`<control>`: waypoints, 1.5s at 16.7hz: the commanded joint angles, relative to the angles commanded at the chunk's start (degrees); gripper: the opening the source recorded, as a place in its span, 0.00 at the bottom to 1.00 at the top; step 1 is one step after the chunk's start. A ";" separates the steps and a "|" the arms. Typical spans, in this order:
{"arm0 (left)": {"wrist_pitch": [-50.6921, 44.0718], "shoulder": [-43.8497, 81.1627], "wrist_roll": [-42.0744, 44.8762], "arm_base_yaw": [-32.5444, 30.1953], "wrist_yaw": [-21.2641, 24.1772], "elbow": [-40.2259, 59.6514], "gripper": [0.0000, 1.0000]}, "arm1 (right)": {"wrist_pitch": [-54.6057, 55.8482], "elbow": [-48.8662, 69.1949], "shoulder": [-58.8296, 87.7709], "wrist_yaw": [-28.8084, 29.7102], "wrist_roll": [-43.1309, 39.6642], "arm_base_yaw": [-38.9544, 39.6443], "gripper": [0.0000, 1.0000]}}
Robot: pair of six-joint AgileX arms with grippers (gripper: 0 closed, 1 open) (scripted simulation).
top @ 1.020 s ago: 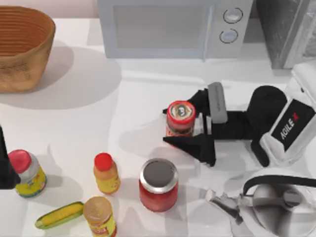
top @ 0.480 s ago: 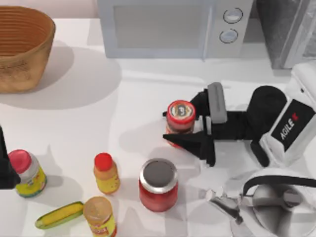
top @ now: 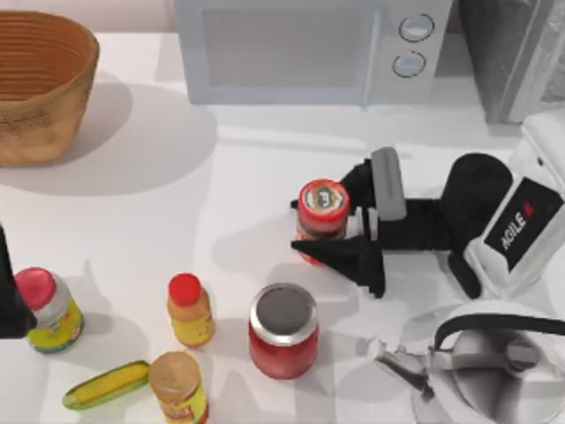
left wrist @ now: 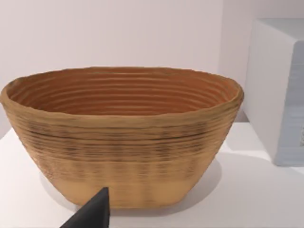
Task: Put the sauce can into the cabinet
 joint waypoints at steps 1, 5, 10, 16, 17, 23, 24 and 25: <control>0.00 0.00 0.00 0.00 0.00 0.00 1.00 | -0.26 0.21 -0.07 -0.17 0.15 -0.11 0.00; 0.00 0.00 0.00 0.00 0.00 0.00 1.00 | -3.81 1.61 -1.72 -1.33 1.67 -1.38 0.00; 0.00 0.00 0.00 0.00 0.00 0.00 1.00 | -12.08 0.64 -8.14 -2.48 3.77 -1.92 0.00; 0.00 0.00 0.00 0.00 0.00 0.00 1.00 | -21.79 -2.16 -20.73 -1.72 3.02 -0.71 0.00; 0.00 0.00 0.00 0.00 0.00 0.00 1.00 | -22.85 -2.42 -22.82 -1.34 2.51 -0.53 0.00; 0.00 0.00 0.00 0.00 0.00 0.00 1.00 | -24.90 -2.80 -28.51 -0.21 0.85 0.09 0.00; 0.00 0.00 0.00 0.00 0.00 0.00 1.00 | -24.90 -2.80 -28.51 -0.21 0.85 0.09 0.00; 0.00 0.00 0.00 0.00 0.00 0.00 1.00 | -24.81 -2.62 -28.34 -0.31 0.99 -0.23 0.00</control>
